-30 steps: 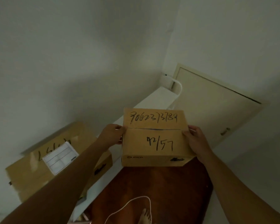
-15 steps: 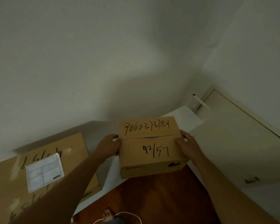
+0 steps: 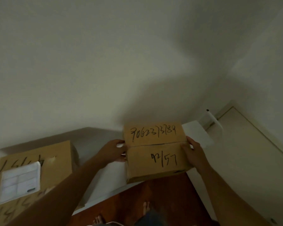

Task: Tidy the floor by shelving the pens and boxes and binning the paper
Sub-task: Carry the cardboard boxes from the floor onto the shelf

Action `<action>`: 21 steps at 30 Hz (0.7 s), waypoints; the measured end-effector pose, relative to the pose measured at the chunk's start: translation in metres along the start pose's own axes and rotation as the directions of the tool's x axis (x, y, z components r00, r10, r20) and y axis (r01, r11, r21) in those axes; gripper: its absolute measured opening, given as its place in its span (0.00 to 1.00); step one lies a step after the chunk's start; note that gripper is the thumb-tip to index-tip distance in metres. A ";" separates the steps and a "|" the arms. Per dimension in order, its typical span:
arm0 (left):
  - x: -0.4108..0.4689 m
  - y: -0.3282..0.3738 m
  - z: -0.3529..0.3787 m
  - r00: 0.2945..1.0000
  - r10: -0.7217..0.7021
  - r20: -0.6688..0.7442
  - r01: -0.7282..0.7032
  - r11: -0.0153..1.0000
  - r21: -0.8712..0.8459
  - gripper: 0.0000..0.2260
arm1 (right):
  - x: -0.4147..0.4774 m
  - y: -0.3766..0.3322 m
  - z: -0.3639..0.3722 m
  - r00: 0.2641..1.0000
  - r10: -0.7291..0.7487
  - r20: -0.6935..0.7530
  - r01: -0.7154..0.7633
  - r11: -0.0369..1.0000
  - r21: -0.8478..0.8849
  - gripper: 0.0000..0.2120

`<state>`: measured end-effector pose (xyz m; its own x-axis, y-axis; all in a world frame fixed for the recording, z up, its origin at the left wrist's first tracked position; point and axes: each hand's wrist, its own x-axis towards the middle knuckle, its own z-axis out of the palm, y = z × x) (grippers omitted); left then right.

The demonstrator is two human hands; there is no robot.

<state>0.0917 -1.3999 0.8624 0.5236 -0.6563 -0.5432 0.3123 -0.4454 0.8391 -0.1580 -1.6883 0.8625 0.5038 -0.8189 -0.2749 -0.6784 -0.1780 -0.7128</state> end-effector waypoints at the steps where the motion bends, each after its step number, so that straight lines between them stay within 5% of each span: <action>1: 0.004 0.004 0.008 1.000 0.003 0.007 -0.003 1.000 -0.026 0.14 | 0.011 0.002 -0.008 1.000 -0.012 0.006 0.012 1.000 -0.016 0.29; 7: 0.029 0.020 0.083 1.000 -0.012 0.025 0.015 0.993 -0.114 0.17 | 0.083 0.027 -0.074 0.999 -0.038 0.003 0.038 0.986 -0.161 0.28; 14: 0.059 0.032 0.163 0.998 0.009 0.057 0.004 0.976 -0.218 0.20 | 0.141 0.048 -0.122 0.966 -0.239 -0.096 0.181 0.895 -0.407 0.20; 21: 0.072 0.051 0.212 0.999 -0.009 0.031 0.019 0.950 -0.313 0.19 | 0.166 0.051 -0.151 0.970 -0.237 0.052 0.234 0.856 -0.461 0.25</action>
<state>-0.0233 -1.5990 0.8601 0.4958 -0.6707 -0.5517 0.5543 -0.2446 0.7956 -0.1898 -1.9158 0.8781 0.6771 -0.7241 -0.1310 -0.7097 -0.5954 -0.3766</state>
